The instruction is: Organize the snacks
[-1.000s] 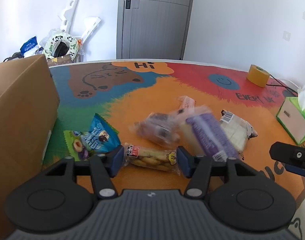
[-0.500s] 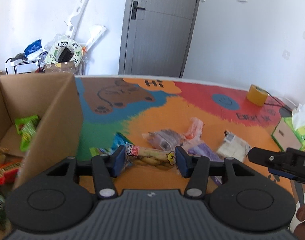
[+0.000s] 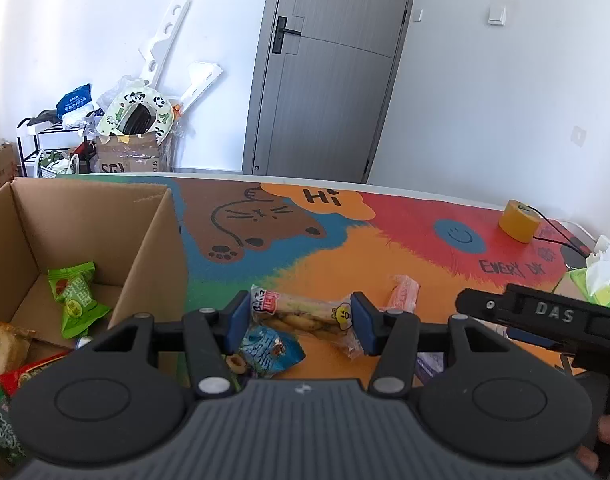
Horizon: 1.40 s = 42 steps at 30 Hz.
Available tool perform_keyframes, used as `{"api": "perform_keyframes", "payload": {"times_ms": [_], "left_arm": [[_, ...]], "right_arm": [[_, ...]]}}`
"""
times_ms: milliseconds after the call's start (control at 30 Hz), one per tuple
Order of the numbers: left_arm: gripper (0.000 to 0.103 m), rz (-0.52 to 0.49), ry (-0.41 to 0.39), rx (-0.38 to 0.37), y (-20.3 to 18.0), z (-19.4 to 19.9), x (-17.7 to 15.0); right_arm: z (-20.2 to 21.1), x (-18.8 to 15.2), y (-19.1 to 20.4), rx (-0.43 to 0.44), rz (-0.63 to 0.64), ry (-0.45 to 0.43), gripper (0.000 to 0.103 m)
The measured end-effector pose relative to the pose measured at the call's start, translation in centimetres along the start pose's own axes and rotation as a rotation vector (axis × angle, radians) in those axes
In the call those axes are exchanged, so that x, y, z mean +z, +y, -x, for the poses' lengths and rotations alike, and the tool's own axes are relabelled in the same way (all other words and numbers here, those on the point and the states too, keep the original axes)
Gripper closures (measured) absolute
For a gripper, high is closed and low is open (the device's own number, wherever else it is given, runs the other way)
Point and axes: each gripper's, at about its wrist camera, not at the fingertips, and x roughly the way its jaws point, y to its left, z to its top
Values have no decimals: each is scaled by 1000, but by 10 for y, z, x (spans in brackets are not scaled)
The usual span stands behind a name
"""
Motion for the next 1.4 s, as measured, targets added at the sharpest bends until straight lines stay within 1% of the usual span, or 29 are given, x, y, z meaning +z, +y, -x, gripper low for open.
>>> {"api": "perform_keyframes", "payload": {"times_ms": [100, 167, 200, 233, 267, 300, 367, 433, 500, 533, 567, 600, 633, 800, 867, 967, 1100, 1133, 1167, 1200, 1233, 1267, 1333, 1400], "left_arm": [[50, 0, 9, -4, 0, -4, -1], [50, 0, 17, -6, 0, -6, -3], [50, 1, 20, -7, 0, -6, -4], [50, 1, 23, -8, 0, -7, -4], [50, 0, 24, -9, -1, -7, -5], [50, -1, 24, -11, -1, -7, -6], [50, 0, 28, -14, -2, -6, -8], [50, -4, 30, -15, -4, -6, -10], [50, -4, 32, -17, -5, -5, -11], [50, -5, 31, -18, -7, -4, -12], [50, -8, 29, -18, -8, -3, -12], [50, -10, 27, -18, -9, -2, -13], [50, -10, 26, -19, -9, -1, -14], [50, -6, 35, -24, -12, 2, -20], [50, -6, 38, -29, -12, 4, -22], [50, -6, 34, -36, -13, 7, -22], [50, 0, 32, -45, -12, 8, -21], [50, 3, 33, -47, -12, 8, -21], [50, 5, 33, -49, -11, 9, -21], [50, 7, 31, -51, -10, 9, -21], [50, 8, 29, -51, -10, 10, -21], [50, 9, 26, -52, -9, 10, -20], [50, 10, 27, -50, -9, 9, -20], [50, 15, 31, -52, -7, 7, -19]], "right_arm": [[-7, -2, 4, -42, 35, 4, 19], [-13, -5, 4, -52, 43, 18, 26], [-14, -7, 4, -62, 54, 20, 28], [-15, -10, 4, -80, 68, 23, 38], [-16, -11, 3, -96, 70, 31, 43], [-15, -13, 0, -85, 58, 21, 46], [-10, -13, -4, -77, 52, 16, 54], [-4, -14, -6, -71, 55, 10, 59], [2, -15, -10, -63, 52, -3, 69], [6, -16, -12, -58, 49, -13, 79], [10, -16, -14, -61, 45, -17, 83], [13, -16, -17, -54, 35, -16, 85], [15, -16, -21, -48, 26, -14, 90], [27, -21, -28, -41, 17, -21, 97], [31, -22, -28, -46, 19, -26, 102], [37, -21, -30, -78, 24, -36, 102], [42, -21, -35, -77, 7, -34, 101], [41, -20, -33, -69, 1, -24, 92], [40, -19, -31, -58, -5, -12, 63], [40, -19, -27, -49, 2, -8, 50], [40, -19, -21, -52, 30, -26, 27], [40, -20, -14, -63, 61, -43, 23], [33, -20, -3, -76, 95, -31, 24], [25, -20, 1, -70, 87, -12, 24]]}}
